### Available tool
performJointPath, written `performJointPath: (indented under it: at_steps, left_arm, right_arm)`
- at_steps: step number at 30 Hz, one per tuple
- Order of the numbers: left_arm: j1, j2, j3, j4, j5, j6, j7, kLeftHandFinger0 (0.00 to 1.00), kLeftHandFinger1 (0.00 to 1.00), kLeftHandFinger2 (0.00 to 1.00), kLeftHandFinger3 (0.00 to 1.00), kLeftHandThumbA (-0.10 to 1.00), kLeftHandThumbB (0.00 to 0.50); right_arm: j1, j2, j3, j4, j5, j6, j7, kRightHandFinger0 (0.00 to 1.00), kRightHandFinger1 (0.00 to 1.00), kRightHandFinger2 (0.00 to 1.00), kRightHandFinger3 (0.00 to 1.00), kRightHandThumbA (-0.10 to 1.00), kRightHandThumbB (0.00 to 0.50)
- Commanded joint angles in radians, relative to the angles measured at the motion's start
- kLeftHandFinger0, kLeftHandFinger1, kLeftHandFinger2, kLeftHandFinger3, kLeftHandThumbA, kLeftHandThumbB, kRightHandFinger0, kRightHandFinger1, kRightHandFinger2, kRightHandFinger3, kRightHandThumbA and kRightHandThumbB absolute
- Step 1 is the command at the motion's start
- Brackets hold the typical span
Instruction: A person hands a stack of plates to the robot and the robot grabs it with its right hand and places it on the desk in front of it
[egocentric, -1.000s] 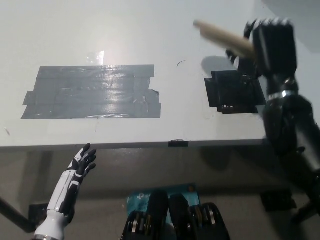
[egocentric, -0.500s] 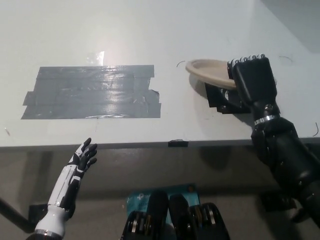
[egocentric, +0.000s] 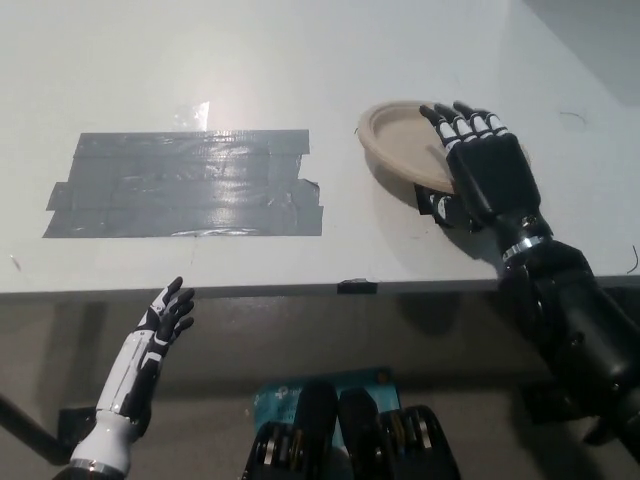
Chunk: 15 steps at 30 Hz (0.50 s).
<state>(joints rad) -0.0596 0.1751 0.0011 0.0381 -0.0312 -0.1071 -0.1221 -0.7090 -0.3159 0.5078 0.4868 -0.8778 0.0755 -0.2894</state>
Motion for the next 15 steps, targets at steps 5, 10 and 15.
performJointPath:
  at_steps: [5, 10, 15]
  left_arm:
    - [-0.039, 0.027, -0.004, -0.012, 0.012, -0.009, -0.018, 1.0, 1.0, 1.0, 1.0, 0.92, 0.189]
    - [-0.044, 0.028, -0.005, -0.001, 0.009, -0.02, -0.022, 1.0, 1.0, 1.0, 1.0, 0.91, 0.192]
    - [-0.052, 0.028, -0.004, -0.004, 0.014, -0.013, -0.019, 1.0, 1.0, 1.0, 1.0, 0.91, 0.193]
  right_arm:
    - [-0.139, -0.318, -0.046, -0.765, 0.885, 0.394, 1.0, 1.0, 1.0, 1.0, 1.0, 0.69, 0.5]
    - [-0.142, -0.401, -0.066, -0.881, 1.104, 0.395, 1.001, 1.0, 1.0, 1.0, 1.0, 0.6, 0.5]
    - [-0.142, -0.439, -0.126, -0.953, 1.308, 0.394, 0.986, 1.0, 1.0, 1.0, 1.0, 0.64, 0.5]
